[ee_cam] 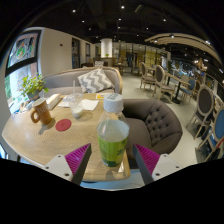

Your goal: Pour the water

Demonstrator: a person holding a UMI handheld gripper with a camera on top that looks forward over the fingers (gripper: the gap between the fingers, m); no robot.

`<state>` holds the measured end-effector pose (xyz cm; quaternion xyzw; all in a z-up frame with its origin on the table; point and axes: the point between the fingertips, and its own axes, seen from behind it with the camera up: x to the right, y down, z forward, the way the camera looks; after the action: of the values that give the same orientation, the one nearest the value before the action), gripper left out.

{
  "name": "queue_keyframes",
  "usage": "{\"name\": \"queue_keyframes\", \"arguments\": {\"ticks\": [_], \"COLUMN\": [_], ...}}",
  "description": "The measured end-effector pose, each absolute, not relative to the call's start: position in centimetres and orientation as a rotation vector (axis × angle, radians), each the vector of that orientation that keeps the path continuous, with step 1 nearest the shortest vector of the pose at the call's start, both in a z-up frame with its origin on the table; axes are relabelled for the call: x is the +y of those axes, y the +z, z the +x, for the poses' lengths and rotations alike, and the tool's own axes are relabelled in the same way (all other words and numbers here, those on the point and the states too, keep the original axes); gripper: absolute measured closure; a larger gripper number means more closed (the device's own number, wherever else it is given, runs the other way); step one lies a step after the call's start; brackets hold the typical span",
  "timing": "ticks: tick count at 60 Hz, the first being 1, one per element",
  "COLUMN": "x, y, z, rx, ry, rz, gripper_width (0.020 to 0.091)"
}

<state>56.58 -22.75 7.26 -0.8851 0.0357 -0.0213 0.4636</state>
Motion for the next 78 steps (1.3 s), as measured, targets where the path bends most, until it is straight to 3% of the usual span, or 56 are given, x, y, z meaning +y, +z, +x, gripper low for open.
{"name": "queue_keyframes", "arguments": {"ticks": [8, 16, 32, 44, 61, 69, 78], "x": [-19.6, -18.0, -17.7, -15.8, -10.5, -7.1, -3.1], "y": [6.5, 5.4, 5.6, 8.8, 20.4, 24.2, 25.2], "z": [57.1, 56.8, 57.4, 56.9, 52.2, 47.8, 41.4], "rx": [0.086, 0.083, 0.139, 0.104, -0.158, -0.395, -0.714], "ry": [-0.047, -0.031, -0.087, -0.251, -0.734, -1.064, -1.346], "rz": [-2.127, -2.112, -2.101, -2.098, -1.98, -1.899, -1.764], "gripper_width": [0.0291, 0.0562, 0.0694, 0.0721, 0.0722, 0.0719, 0.0721]}}
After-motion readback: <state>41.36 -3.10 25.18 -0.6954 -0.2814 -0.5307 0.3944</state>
